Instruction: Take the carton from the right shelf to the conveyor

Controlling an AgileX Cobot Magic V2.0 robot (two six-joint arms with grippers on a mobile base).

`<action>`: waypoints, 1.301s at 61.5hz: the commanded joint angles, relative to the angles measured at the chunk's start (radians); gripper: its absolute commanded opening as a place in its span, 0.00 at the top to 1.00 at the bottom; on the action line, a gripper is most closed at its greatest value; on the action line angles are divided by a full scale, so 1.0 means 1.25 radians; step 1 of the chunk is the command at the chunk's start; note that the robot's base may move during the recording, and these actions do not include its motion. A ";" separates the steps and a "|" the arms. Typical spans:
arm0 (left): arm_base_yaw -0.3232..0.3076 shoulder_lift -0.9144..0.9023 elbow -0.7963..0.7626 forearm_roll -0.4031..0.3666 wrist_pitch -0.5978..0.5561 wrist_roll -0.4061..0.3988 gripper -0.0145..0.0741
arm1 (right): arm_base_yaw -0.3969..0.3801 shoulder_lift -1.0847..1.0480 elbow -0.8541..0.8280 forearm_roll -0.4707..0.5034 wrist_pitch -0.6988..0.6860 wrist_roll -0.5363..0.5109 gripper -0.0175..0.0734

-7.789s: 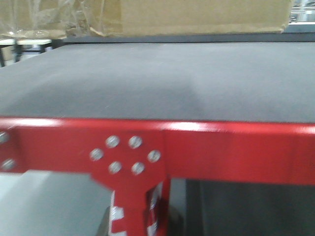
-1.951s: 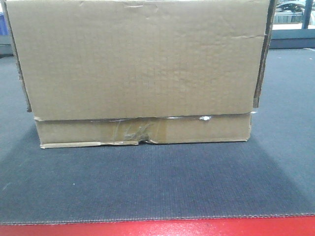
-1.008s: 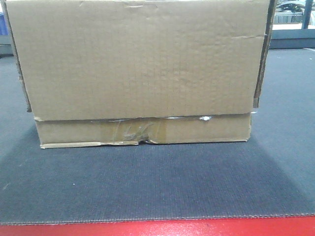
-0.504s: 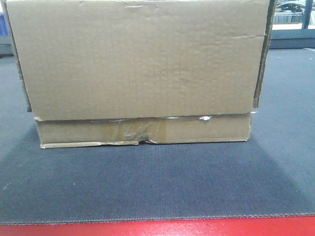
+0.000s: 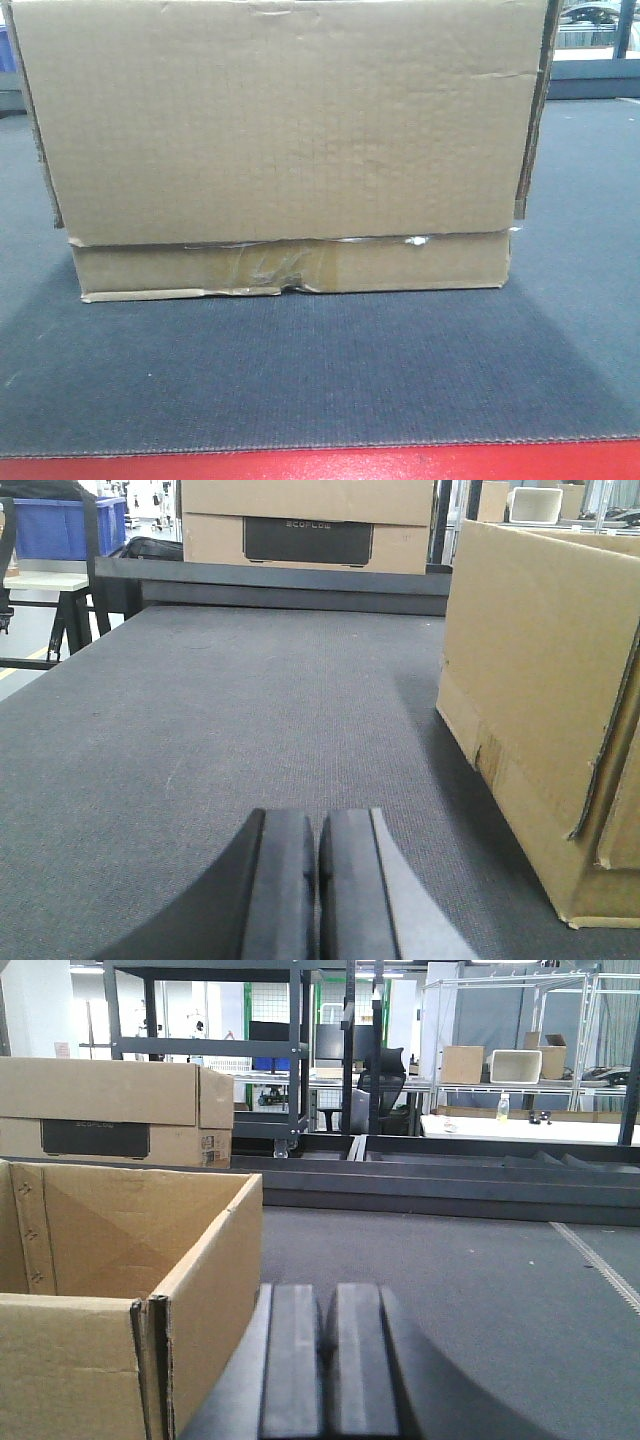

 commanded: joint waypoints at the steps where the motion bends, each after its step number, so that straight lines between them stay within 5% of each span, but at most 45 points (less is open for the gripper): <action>1: 0.002 -0.004 -0.002 -0.006 -0.016 0.004 0.82 | -0.004 -0.004 0.003 -0.010 -0.020 -0.004 0.88; 27: 0.002 -0.004 -0.002 -0.006 -0.016 0.004 0.82 | -0.005 -0.004 0.005 -0.056 -0.012 -0.004 0.88; 48: 0.002 -0.004 -0.002 -0.006 -0.016 0.004 0.82 | -0.136 -0.067 0.214 -0.056 -0.135 -0.004 0.88; 59: 0.002 -0.004 -0.002 -0.006 -0.016 0.004 0.82 | -0.137 -0.078 0.344 -0.056 -0.203 -0.004 0.88; 80: 0.002 -0.004 -0.002 -0.006 -0.016 0.004 0.82 | -0.137 -0.078 0.345 -0.056 -0.190 -0.004 0.88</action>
